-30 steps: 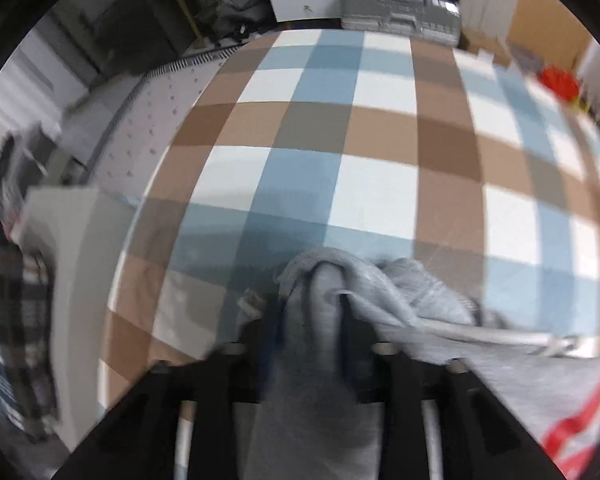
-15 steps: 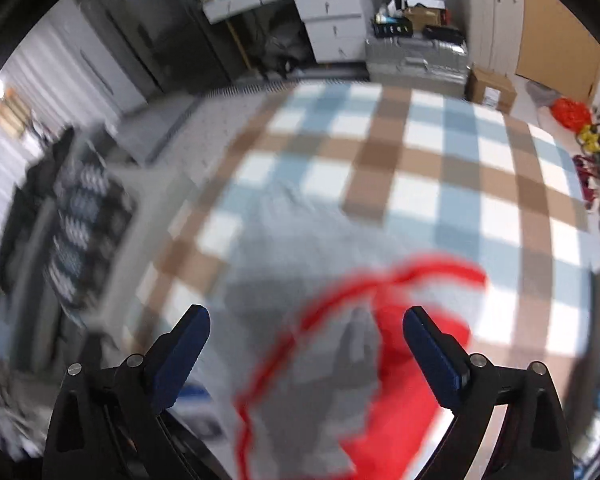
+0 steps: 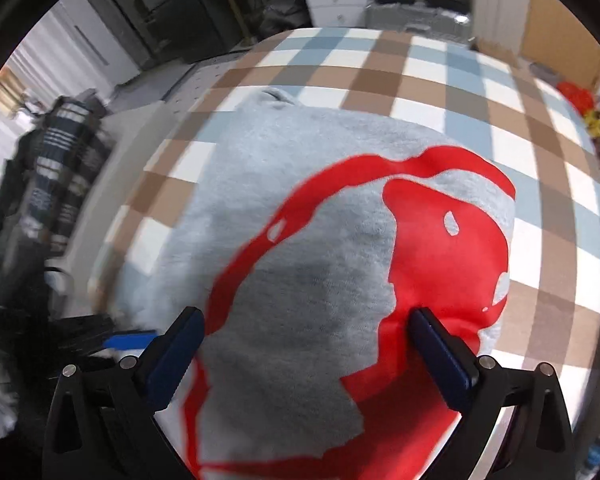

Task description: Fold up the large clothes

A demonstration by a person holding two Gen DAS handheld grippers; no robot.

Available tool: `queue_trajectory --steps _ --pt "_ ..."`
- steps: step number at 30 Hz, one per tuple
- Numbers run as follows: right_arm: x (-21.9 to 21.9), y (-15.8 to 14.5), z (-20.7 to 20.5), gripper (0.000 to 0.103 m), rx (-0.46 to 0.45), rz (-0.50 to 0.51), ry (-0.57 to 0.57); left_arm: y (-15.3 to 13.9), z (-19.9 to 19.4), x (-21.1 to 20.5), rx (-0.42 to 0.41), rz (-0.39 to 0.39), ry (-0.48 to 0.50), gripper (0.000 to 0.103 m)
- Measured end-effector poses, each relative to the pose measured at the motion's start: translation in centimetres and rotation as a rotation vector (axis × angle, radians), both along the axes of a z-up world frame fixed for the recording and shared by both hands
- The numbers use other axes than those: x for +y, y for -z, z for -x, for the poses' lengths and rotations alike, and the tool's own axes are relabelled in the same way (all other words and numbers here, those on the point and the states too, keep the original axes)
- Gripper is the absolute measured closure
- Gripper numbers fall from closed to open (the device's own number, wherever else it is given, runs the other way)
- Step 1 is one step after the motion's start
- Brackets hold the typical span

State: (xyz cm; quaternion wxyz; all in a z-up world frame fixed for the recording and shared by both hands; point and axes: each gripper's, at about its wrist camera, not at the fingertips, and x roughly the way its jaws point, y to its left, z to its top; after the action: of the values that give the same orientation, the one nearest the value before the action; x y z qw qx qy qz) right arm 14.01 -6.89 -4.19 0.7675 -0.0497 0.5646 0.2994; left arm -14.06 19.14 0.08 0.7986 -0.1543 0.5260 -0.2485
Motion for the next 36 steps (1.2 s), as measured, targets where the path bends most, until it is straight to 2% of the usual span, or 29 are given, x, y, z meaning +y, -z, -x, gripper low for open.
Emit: queue_trajectory --steps 1,2,3,5,7,8,11,12,13,14,16,17,18,19,22,25,27,29,31,32,33,34,35,36 --pt "-0.6 -1.0 -0.7 0.004 0.021 -0.052 -0.001 0.0 0.1 0.0 -0.003 -0.005 0.001 0.05" --pt "-1.3 -2.2 -1.6 0.004 0.003 -0.073 0.024 0.0 0.1 -0.1 -0.005 -0.01 0.002 0.05" --pt "-1.9 -3.5 -2.5 0.003 -0.054 -0.055 0.065 0.0 0.1 -0.2 -0.01 -0.02 0.003 0.05" --pt "-2.6 -5.1 -4.1 0.003 -0.172 0.026 0.135 -0.1 0.1 -0.5 -0.014 -0.03 0.006 0.05" --pt "-2.3 -5.3 -6.2 0.003 -0.222 0.127 0.15 -0.2 0.2 -0.7 -0.015 -0.031 0.01 0.047" --pt "-1.9 -5.0 -7.2 0.007 -0.23 0.148 0.137 -0.2 0.2 -0.8 -0.014 -0.026 0.012 0.047" --pt "-0.2 -2.7 -9.8 0.032 -0.21 0.226 0.056 -0.1 0.1 -0.8 -0.013 -0.019 0.021 0.046" --pt "0.5 -1.2 -10.6 0.048 -0.177 0.262 0.013 -0.1 0.1 -0.8 -0.013 -0.017 0.027 0.046" --pt "0.7 -0.2 -10.8 0.056 -0.146 0.271 -0.007 -0.1 0.0 -0.8 -0.013 -0.015 0.032 0.046" --pt "0.9 1.2 -11.2 0.056 -0.09 0.255 -0.04 -0.1 -0.1 -0.8 -0.013 -0.012 0.038 0.046" --pt "0.2 2.4 -11.3 0.058 -0.089 0.22 -0.043 0.0 -0.1 -0.6 -0.009 0.0 0.044 0.046" --pt "-0.1 2.6 -11.4 0.07 -0.084 0.186 -0.029 0.0 -0.2 -0.4 -0.005 0.006 0.045 0.046" --pt "-0.7 2.7 -11.6 0.093 -0.071 0.133 -0.007 0.0 -0.2 -0.4 -0.002 0.012 0.043 0.046" --pt "-1.1 2.8 -12.0 0.1 -0.072 0.125 0.017 0.1 -0.4 -0.2 -0.001 0.014 0.043 0.046" --pt "-2.0 2.6 -12.4 0.1 -0.077 0.085 0.057 0.1 -0.4 -0.4 -0.008 0.001 0.043 0.045" --pt "-1.5 1.7 -12.0 0.103 -0.162 0.12 0.035 -0.1 -0.2 -0.9 -0.019 -0.014 0.05 0.038" --pt "-2.2 0.2 -12.4 0.103 -0.274 0.153 0.11 -0.1 -0.1 -1.3 -0.028 -0.03 0.055 0.035" --pt "-3.6 -0.7 -13.8 0.102 -0.227 0.062 0.172 -0.1 0.0 -1.6 -0.039 -0.05 0.06 0.035" --pt "-4.0 -1.1 -14.2 0.096 -0.163 -0.016 0.153 -0.1 0.1 -1.7 -0.044 -0.058 0.062 0.035" --pt "-3.7 -1.2 -14.2 0.084 -0.148 -0.034 0.118 -0.1 0.1 -1.6 -0.043 -0.056 0.061 0.035" --pt "-3.0 -1.3 -13.9 0.057 -0.147 -0.038 0.068 -0.1 0.0 -1.6 -0.041 -0.053 0.06 0.035" --pt "-2.0 -1.4 -13.4 0.024 -0.152 -0.035 0.013 -0.1 -0.1 -1.5 -0.039 -0.051 0.058 0.035" --pt "-1.0 -1.5 -12.9 0.015 -0.162 -0.031 -0.034 -0.1 -0.1 -1.5 -0.037 -0.047 0.057 0.035" --pt "-0.1 -1.5 -12.5 0.014 -0.184 -0.015 -0.08 -0.1 -0.1 -1.5 -0.036 -0.046 0.055 0.035"
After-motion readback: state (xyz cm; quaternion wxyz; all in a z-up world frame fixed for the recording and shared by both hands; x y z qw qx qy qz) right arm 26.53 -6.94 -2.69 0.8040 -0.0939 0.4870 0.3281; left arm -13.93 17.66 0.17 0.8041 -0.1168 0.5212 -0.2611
